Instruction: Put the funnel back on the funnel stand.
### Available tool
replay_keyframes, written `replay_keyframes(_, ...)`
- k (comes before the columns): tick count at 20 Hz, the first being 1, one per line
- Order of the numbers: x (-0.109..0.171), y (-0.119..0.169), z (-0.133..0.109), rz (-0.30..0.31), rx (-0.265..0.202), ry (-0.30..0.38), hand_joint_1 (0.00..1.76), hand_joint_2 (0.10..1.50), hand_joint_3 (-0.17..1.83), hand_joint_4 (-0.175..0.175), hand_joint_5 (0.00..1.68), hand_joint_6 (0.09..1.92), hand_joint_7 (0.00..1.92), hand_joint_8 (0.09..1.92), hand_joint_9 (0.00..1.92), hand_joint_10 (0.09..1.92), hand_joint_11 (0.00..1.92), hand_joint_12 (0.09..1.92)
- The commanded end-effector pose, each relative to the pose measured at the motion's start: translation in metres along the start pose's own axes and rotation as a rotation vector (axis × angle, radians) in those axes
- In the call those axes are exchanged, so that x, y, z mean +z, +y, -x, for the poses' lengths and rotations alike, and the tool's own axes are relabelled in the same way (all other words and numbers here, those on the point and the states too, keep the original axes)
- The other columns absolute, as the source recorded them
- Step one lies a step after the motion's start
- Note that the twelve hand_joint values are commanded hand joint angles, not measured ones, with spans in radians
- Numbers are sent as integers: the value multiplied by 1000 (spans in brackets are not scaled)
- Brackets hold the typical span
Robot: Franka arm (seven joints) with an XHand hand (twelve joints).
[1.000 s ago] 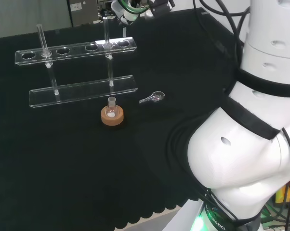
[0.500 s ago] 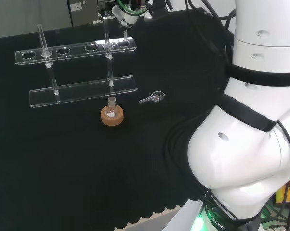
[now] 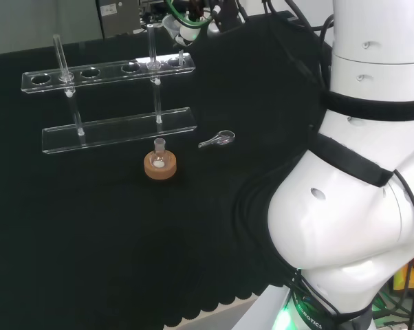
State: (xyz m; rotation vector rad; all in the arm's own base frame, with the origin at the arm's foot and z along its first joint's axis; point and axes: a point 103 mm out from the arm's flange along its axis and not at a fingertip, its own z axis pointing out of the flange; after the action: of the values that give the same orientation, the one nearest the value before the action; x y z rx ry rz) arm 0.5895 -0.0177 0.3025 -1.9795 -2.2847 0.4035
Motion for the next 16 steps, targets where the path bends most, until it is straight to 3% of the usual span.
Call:
replay_keyframes(1, 5, 5, -6, -7, -16, 1, 871, 678, 598, -72, 520, 134, 365, 723, 782, 614, 400, 1303)
replay_keyframes(16, 26, 8, -12, -52, -27, -60, 858, 668, 599, -76, 373, 87, 192, 719, 560, 632, 324, 1331)
